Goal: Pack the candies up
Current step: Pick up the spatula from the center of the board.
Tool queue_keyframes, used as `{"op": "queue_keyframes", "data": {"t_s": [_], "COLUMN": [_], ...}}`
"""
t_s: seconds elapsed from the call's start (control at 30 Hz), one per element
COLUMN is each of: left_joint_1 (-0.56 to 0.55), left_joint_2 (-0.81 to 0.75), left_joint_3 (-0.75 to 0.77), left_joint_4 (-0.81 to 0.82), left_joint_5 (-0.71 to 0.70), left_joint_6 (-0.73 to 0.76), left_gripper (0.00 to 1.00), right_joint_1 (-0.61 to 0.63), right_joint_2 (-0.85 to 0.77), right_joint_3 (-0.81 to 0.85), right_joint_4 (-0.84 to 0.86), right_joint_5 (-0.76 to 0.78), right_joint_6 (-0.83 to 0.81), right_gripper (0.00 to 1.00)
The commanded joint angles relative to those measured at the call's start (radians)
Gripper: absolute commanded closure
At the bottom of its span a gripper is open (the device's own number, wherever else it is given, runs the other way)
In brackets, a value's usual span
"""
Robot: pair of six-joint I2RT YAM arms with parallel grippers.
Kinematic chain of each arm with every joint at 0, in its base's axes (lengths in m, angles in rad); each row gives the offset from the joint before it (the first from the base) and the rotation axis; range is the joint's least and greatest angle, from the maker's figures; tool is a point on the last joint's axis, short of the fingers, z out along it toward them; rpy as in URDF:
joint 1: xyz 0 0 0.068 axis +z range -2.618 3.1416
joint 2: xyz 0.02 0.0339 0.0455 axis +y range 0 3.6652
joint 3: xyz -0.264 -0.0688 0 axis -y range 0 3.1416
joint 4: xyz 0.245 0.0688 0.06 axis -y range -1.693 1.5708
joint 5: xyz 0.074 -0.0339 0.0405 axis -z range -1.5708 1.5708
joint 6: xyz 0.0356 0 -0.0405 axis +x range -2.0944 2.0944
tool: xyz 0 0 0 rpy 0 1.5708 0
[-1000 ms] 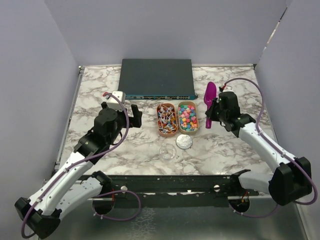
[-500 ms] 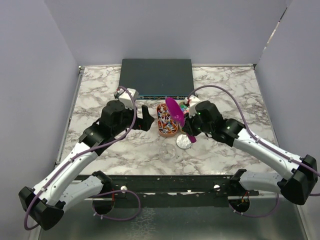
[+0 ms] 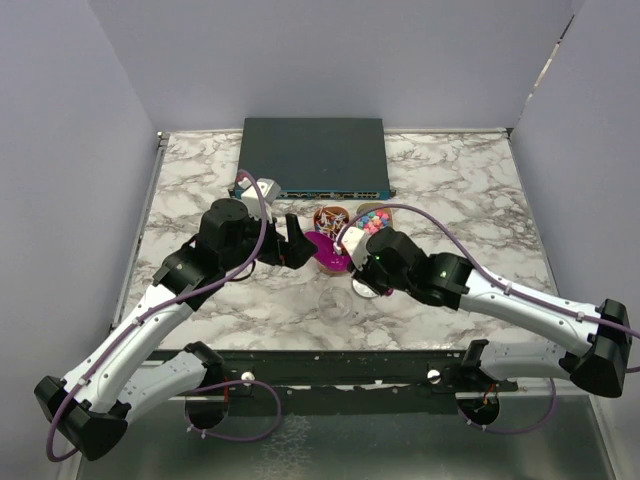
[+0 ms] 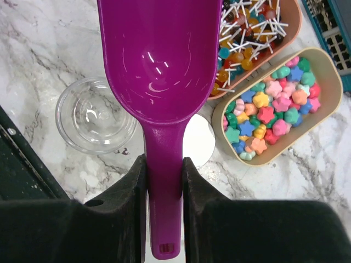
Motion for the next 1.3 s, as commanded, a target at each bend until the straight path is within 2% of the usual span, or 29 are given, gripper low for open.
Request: {"op": "queue_keyframes", "data": {"t_s": [0.0,0.4,0.73,0.93,1.2,1.27], "left_joint_1": [-0.006,-0.007,-0.007,-0.007,-0.007,-0.007], "left_joint_2": [-0.009,-0.033,-0.039,-0.046,-0.032,-0.034], "left_joint_3": [0.012,-0.026,-0.039,-0.050,-0.080,-0.081], "left_joint_4": [-0.040,-0.042,-0.033,-0.027,0.015,0.019], "left_joint_5": [0.063,0.078,0.108,0.140,0.230,0.231], "left_joint_6": [-0.030,-0.067,-0.092,-0.100,-0.100,-0.099], "left_gripper": [0.01,0.01,0.11,0.29,0.65,0.67], "right_joint_1": [0.042,0.052,0.052,0.052,0.052,0.052], "right_joint_2": [-0.043,-0.165,-0.218,-0.220,-0.202,-0.200], "right_joint_3": [-0.011,-0.043,-0.061,-0.064,-0.056,-0.052], "right_joint_4": [0.003,0.007,0.042,0.059,0.058,0.049], "right_joint_5": [0.046,-0.080,-0.097,-0.078,-0.065,-0.078], "right_joint_6": [-0.145,-0.369,-0.435,-0.432,-0.434,-0.436], "right_gripper": [1.00,0.99,0.99,0.99,0.99,0.99]}}
